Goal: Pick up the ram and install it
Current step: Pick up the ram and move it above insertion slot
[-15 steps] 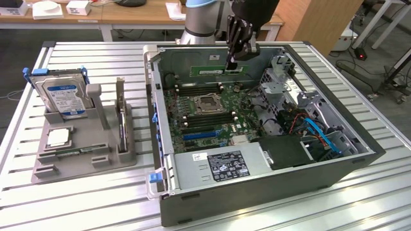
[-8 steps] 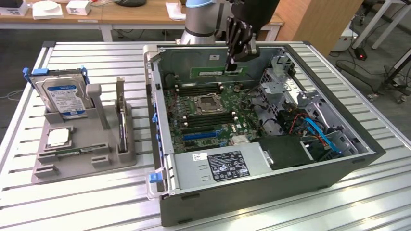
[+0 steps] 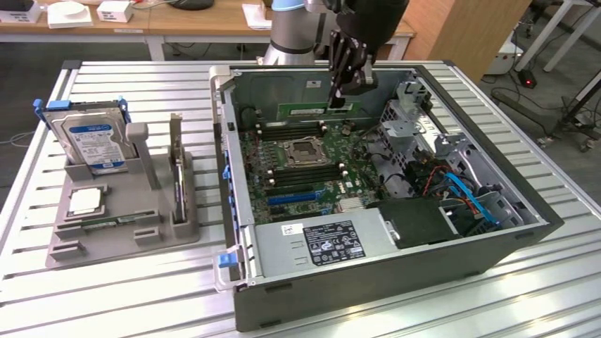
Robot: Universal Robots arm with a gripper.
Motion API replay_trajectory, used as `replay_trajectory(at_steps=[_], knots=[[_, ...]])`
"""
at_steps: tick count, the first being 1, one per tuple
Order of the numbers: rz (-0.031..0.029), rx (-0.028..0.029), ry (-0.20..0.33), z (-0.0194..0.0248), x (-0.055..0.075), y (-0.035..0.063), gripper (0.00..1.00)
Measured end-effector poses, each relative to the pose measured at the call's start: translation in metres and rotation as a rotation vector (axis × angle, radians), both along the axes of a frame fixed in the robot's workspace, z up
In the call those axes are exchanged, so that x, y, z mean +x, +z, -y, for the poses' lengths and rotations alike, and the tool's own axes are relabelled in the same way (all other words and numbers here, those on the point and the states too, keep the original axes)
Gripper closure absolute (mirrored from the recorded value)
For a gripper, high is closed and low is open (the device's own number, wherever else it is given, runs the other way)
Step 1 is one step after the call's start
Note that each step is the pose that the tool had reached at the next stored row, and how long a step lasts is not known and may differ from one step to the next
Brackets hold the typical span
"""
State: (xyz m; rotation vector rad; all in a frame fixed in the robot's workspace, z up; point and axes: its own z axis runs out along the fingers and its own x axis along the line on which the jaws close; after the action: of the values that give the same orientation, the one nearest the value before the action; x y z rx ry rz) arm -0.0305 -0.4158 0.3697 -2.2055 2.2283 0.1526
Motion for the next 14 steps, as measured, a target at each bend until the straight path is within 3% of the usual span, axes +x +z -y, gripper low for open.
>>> replay_trajectory(at_steps=[14], knots=[[0.0001,0.0002,0.000,-0.0002,0.0000,-0.0058,0.89]])
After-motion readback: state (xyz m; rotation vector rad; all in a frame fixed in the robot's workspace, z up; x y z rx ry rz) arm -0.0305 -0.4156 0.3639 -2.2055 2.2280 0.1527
